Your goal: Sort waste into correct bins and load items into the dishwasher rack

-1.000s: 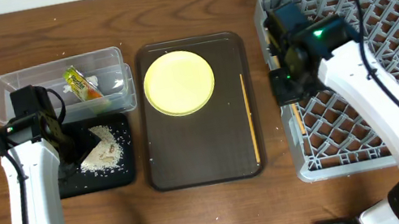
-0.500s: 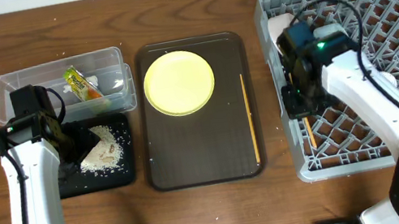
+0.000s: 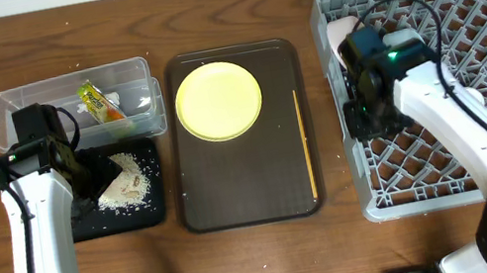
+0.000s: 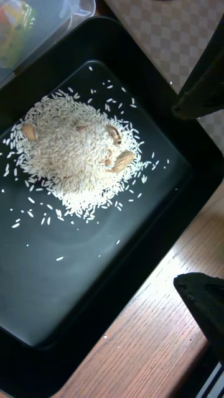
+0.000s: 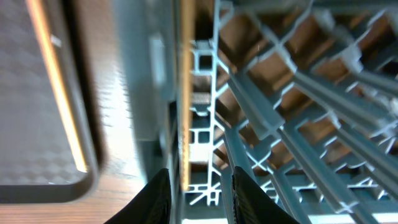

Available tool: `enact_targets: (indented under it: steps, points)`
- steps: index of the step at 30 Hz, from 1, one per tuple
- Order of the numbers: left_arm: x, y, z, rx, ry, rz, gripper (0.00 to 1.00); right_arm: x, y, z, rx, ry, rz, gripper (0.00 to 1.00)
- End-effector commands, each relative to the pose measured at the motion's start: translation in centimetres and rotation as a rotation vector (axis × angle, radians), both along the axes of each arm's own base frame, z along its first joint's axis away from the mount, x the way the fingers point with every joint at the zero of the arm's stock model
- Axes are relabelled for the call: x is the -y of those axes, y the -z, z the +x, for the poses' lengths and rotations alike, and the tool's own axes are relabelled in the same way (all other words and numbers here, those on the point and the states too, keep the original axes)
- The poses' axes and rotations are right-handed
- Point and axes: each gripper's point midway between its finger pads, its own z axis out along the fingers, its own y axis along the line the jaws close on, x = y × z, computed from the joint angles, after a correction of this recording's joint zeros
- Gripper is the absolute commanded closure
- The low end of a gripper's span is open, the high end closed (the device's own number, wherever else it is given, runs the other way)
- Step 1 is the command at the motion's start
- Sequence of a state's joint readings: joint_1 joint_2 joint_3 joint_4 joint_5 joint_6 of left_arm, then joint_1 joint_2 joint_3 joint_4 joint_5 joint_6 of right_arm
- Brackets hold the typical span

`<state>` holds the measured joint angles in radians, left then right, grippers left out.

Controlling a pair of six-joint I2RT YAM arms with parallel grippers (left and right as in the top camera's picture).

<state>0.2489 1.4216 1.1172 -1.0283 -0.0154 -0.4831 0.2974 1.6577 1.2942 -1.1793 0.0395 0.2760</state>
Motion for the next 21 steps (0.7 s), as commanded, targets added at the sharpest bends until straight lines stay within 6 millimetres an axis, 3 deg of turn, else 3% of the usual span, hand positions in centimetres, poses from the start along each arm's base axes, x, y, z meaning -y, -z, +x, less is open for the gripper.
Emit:
enact_targets:
  steps: [1, 5, 8, 12, 21]
  points:
    - [-0.4, 0.0, -0.2, -0.005, -0.020, 0.016, 0.18, -1.6, -5.1, 2.4, 0.159, -0.026, 0.105, 0.70]
    - [-0.4, 0.0, -0.2, -0.004, -0.020, 0.016, 0.18, -5.1, -7.8, 4.0, 0.267, -0.122, 0.237, 0.69]
    - [-0.4, 0.0, -0.2, -0.005, -0.020, 0.016, 0.18, -7.0, -7.5, 4.1, 0.276, -0.170, 0.249, 0.68]
    - [-0.4, 0.0, -0.2, -0.005, -0.020, 0.017, 0.18, -8.9, -5.0, 3.5, 0.213, -0.171, 0.208, 0.65]
    - [-0.4, 0.0, -0.2, -0.005, -0.020, 0.016, 0.18, -11.8, 3.2, 1.7, 0.004, -0.106, 0.107, 0.63]
